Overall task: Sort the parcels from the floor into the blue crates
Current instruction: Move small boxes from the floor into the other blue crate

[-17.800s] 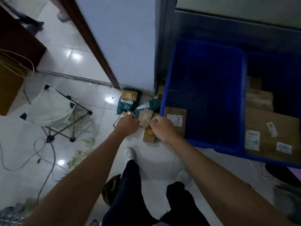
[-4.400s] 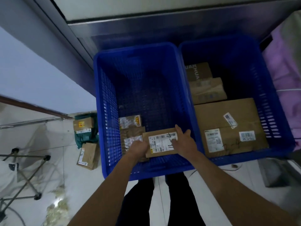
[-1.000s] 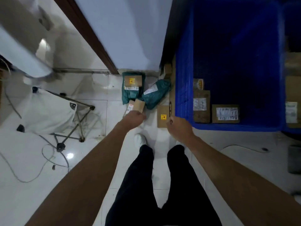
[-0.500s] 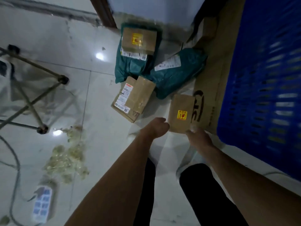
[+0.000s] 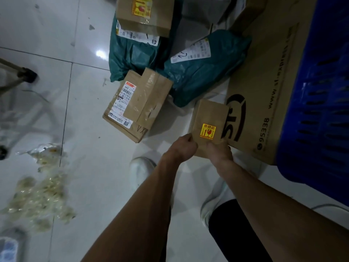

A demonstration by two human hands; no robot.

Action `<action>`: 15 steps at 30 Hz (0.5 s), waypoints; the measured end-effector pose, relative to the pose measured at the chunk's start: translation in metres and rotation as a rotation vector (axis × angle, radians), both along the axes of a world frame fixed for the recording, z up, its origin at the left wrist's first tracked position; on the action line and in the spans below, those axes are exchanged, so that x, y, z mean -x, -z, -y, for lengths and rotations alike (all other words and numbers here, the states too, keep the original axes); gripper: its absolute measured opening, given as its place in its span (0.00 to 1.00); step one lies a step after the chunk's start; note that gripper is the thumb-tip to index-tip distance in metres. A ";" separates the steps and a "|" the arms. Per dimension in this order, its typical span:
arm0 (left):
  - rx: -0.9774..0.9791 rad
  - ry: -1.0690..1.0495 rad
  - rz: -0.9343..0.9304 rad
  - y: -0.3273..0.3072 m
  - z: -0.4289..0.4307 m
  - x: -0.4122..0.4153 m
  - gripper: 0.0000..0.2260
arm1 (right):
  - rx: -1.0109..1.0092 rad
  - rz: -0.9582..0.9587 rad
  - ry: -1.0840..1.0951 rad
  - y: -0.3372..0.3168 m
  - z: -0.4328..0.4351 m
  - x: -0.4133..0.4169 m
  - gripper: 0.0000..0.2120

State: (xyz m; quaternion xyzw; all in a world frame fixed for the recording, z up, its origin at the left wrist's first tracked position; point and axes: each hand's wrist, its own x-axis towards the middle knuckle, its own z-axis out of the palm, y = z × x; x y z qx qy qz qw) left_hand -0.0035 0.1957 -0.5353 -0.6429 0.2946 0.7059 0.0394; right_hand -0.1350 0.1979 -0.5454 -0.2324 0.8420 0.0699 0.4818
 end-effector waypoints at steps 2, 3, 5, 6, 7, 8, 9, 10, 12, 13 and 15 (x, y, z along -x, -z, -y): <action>-0.005 0.007 0.007 -0.005 0.001 -0.009 0.27 | -0.010 0.049 0.084 -0.006 0.001 0.001 0.34; -0.008 0.009 0.008 -0.009 0.003 -0.014 0.25 | -0.025 0.069 0.132 -0.007 0.001 0.004 0.32; -0.028 -0.026 0.016 -0.013 0.005 -0.022 0.19 | -0.062 0.113 0.156 -0.016 0.001 0.008 0.17; -0.048 -0.051 0.023 -0.018 0.006 -0.025 0.17 | -0.073 0.133 0.149 -0.021 0.001 0.010 0.13; -0.067 -0.060 0.029 -0.024 0.006 -0.027 0.17 | -0.071 0.153 0.138 -0.026 0.000 0.011 0.13; -0.073 -0.051 0.035 -0.031 0.005 -0.028 0.17 | -0.059 0.172 0.123 -0.033 -0.001 0.011 0.14; -0.069 -0.042 0.041 -0.039 0.004 -0.029 0.17 | -0.045 0.187 0.108 -0.041 0.000 0.010 0.16; -0.067 -0.053 0.044 -0.046 0.002 -0.030 0.16 | -0.039 0.198 0.094 -0.050 0.001 0.010 0.18; -0.087 -0.090 0.038 -0.065 0.000 -0.032 0.16 | -0.035 0.225 0.090 -0.072 0.004 0.008 0.18; -0.103 -0.110 0.035 -0.078 -0.001 -0.034 0.16 | -0.032 0.238 0.089 -0.086 0.006 0.006 0.17; -0.121 -0.166 0.032 -0.107 -0.004 -0.039 0.16 | -0.019 0.240 0.072 -0.119 0.011 -0.001 0.17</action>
